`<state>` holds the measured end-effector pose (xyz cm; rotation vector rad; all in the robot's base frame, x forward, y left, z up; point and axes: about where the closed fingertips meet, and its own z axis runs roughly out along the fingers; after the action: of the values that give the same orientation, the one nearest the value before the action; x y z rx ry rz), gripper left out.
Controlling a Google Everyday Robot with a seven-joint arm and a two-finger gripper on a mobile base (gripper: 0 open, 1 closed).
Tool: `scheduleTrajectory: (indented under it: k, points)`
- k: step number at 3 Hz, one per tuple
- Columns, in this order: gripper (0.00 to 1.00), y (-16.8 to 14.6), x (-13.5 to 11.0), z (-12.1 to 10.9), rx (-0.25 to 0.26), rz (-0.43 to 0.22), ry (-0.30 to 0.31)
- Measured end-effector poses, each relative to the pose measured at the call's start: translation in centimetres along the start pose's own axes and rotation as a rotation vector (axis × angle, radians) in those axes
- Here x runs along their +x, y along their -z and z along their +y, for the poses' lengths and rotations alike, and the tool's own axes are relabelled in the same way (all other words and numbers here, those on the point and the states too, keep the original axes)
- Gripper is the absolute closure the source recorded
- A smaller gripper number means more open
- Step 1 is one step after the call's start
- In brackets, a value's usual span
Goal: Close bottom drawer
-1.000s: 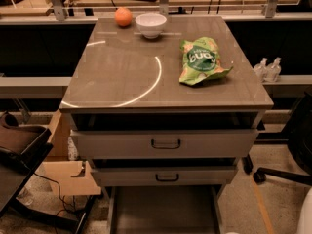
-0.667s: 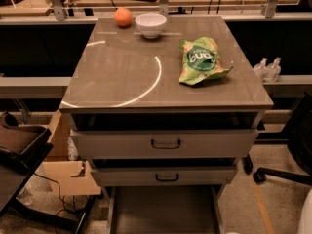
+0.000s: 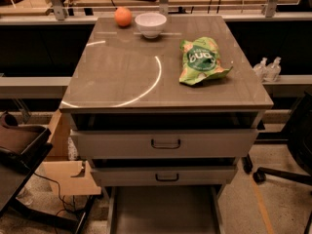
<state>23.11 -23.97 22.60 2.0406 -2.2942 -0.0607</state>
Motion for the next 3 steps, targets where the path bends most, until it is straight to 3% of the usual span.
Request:
scheduleTrajectory:
  k: [1, 2, 3]
  points:
    - [1.00, 1.7, 1.8, 1.2, 0.034, 0.124, -0.023]
    - [1.00, 0.1, 2.4, 1.8, 0.023, 0.172, -0.053]
    - [1.00, -3.7, 2.9, 2.3, -0.020, 0.152, -0.068]
